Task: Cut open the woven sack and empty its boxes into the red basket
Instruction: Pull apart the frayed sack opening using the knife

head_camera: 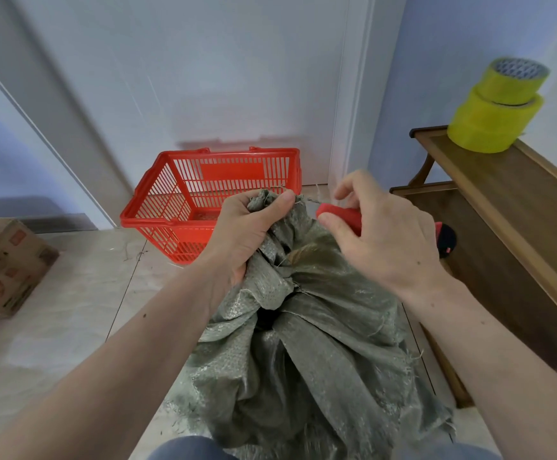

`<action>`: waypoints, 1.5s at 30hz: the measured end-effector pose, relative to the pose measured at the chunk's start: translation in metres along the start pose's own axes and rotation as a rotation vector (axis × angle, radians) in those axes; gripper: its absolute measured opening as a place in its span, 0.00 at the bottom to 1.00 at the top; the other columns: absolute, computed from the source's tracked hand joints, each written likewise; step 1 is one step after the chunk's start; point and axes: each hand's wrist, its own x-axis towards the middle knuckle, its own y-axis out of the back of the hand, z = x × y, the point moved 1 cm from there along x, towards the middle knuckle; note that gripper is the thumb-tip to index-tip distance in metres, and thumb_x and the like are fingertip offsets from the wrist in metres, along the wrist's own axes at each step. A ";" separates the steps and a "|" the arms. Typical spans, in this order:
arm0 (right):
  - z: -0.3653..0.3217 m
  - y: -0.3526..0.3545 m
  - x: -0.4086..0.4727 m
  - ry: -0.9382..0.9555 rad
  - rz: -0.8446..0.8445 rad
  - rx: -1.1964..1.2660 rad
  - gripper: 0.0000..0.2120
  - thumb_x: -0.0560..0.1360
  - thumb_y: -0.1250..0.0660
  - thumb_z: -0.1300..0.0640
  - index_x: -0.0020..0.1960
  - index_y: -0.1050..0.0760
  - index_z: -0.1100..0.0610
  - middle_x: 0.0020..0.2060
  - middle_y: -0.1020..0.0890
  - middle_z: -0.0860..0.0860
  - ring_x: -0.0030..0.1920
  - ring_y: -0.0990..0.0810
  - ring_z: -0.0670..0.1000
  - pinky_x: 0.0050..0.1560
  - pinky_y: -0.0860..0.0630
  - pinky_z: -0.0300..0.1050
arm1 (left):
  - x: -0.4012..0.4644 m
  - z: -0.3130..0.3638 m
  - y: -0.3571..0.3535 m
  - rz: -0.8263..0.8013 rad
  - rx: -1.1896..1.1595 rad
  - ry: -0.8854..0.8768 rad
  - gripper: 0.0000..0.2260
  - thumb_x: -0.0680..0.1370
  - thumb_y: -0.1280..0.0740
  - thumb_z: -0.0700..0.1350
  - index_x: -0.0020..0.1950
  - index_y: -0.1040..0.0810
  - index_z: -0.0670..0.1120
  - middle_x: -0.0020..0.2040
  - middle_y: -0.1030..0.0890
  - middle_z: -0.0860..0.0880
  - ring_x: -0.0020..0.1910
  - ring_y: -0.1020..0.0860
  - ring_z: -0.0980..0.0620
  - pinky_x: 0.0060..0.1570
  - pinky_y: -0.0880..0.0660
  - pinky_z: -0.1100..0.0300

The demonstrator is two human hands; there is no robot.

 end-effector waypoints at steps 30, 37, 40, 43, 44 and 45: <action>0.000 -0.003 0.001 -0.173 0.088 0.229 0.10 0.72 0.28 0.40 0.46 0.22 0.45 0.35 0.20 0.38 0.39 0.22 0.40 0.38 0.36 0.32 | -0.009 -0.003 -0.002 -0.107 0.153 -0.047 0.12 0.79 0.30 0.44 0.51 0.17 0.34 0.47 0.15 0.35 0.48 0.17 0.32 0.54 0.20 0.38; 0.015 -0.014 0.002 -0.222 0.013 0.280 0.08 0.69 0.25 0.40 0.43 0.16 0.43 0.34 0.18 0.37 0.40 0.20 0.38 0.41 0.23 0.41 | -0.001 -0.005 0.007 -0.175 0.490 -0.006 0.15 0.77 0.27 0.46 0.44 0.17 0.33 0.40 0.16 0.35 0.38 0.20 0.32 0.49 0.21 0.42; 0.011 -0.028 -0.004 -0.216 -0.057 0.273 0.08 0.68 0.24 0.41 0.43 0.15 0.44 0.33 0.19 0.36 0.38 0.21 0.36 0.38 0.28 0.35 | 0.008 -0.001 0.013 -0.217 0.654 0.068 0.16 0.76 0.26 0.47 0.35 0.18 0.37 0.31 0.23 0.43 0.31 0.29 0.47 0.39 0.31 0.57; 0.020 -0.027 0.000 -0.254 -0.091 0.291 0.07 0.70 0.25 0.43 0.43 0.16 0.45 0.33 0.20 0.37 0.38 0.21 0.35 0.35 0.32 0.27 | 0.009 -0.003 0.022 -0.312 0.861 0.189 0.16 0.76 0.26 0.46 0.29 0.19 0.45 0.24 0.24 0.53 0.23 0.29 0.57 0.29 0.32 0.67; 0.029 -0.019 0.007 -0.296 -0.036 0.305 0.07 0.71 0.26 0.43 0.45 0.16 0.46 0.35 0.19 0.38 0.40 0.20 0.37 0.37 0.29 0.29 | 0.006 -0.010 0.028 -0.374 0.960 0.243 0.13 0.76 0.26 0.45 0.31 0.20 0.45 0.26 0.24 0.53 0.25 0.28 0.56 0.30 0.30 0.65; 0.040 -0.012 0.014 -0.335 0.046 0.291 0.09 0.72 0.27 0.43 0.46 0.17 0.47 0.36 0.19 0.39 0.42 0.19 0.40 0.41 0.24 0.35 | 0.001 -0.022 0.035 -0.409 1.039 0.289 0.11 0.75 0.25 0.46 0.34 0.20 0.45 0.30 0.22 0.52 0.29 0.25 0.55 0.36 0.26 0.62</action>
